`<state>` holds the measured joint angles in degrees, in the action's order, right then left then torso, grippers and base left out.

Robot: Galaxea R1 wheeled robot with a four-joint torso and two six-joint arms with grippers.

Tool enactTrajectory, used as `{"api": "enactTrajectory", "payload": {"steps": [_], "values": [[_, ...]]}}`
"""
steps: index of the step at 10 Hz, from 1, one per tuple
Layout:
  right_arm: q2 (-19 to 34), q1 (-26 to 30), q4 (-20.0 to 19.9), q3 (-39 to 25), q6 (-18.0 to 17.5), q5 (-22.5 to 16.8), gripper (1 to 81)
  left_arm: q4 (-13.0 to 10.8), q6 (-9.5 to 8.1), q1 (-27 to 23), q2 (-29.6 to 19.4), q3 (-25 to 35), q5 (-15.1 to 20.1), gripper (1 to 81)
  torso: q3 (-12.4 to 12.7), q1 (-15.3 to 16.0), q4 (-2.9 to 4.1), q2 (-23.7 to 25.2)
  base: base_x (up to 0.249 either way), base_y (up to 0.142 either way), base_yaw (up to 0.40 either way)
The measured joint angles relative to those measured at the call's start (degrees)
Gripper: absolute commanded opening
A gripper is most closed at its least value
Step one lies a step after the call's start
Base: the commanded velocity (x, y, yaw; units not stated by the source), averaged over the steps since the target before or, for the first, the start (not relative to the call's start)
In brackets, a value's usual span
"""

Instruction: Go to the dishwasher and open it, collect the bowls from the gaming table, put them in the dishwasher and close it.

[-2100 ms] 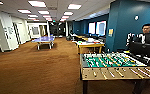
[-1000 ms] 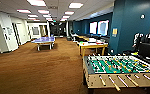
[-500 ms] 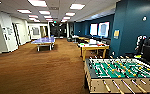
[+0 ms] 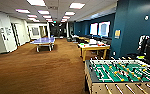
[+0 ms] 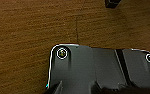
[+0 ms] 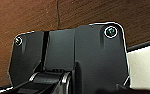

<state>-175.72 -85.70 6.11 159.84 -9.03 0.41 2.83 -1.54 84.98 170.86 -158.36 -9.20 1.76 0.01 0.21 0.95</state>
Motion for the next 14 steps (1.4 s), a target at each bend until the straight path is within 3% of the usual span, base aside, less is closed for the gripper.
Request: {"api": "enactTrajectory", "payload": {"steps": [6,14], "values": [[0.02,0.15,0.0,-0.17,0.0,0.1,81.1,0.0,-0.02,0.0,0.11,-0.07,-0.02,81.1,0.0,0.0,0.0,0.0,0.178,0.08,0.0],[0.0,0.12,0.0,-0.2,0.02,0.05,81.1,0.0,-0.02,-0.11,0.11,-0.02,-0.02,81.1,0.0,0.0,0.0,0.0,0.144,0.123,0.0]]}}
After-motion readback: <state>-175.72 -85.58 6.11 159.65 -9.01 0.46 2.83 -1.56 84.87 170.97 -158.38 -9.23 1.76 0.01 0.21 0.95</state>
